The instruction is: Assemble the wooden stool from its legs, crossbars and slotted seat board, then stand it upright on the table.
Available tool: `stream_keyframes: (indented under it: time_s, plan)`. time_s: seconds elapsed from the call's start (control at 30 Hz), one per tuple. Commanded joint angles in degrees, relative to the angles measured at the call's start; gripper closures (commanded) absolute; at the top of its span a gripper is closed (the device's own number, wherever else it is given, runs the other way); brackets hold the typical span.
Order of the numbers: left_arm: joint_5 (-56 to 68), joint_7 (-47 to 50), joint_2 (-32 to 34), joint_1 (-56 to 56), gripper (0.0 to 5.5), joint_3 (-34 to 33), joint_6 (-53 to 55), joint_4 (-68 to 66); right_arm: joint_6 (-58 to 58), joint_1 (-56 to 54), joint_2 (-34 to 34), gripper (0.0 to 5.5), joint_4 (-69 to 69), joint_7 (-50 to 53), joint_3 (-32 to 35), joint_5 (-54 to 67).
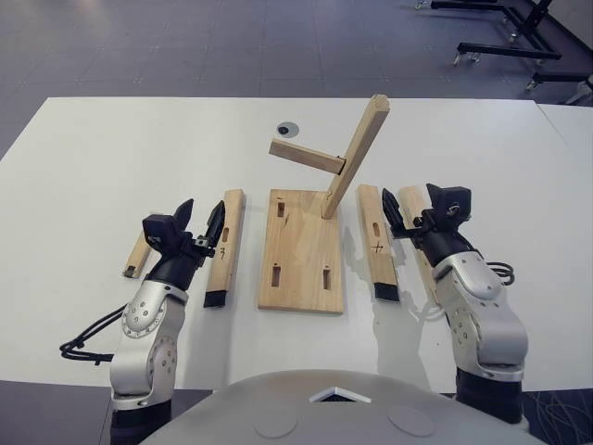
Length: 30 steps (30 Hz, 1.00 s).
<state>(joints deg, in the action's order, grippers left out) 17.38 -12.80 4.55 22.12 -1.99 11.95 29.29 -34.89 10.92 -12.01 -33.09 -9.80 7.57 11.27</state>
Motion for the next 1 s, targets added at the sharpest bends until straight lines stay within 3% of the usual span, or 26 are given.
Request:
stream_keyframes:
  time_s: [0.03,0.23,0.5,0.93,1.0]
  plan:
    - [-2.55,3.1,-2.02,3.47,2.24,2.31,-1.36,2.68,-5.84,4.58,-5.66,1.08,-1.82,-2.86,3.19,0.57]
    - [-3.69,5.05,-3.2,7.16,2.24,4.28,-2.0,4.88,-8.57,11.88,-10.49,1.08,-0.76,-6.34,5.61,0.28]
    - [-3.16,5.46,-3.26,7.81,2.24,5.75,-1.24,5.92,-15.29,13.5,-14.65,1.08,2.16,-7.57,1.97,-1.12]
    - [-2.54,4.65,-2.58,6.33,2.24,7.25,-0.49,4.84,-19.01,11.58,-17.22,3.31,5.23,-7.16,-0.46,-1.18]
    - [-2.56,4.61,-2.47,5.69,2.24,7.08,-0.44,4.43,-19.55,10.28,-17.07,3.42,6.64,-7.01,-0.7,-1.11]
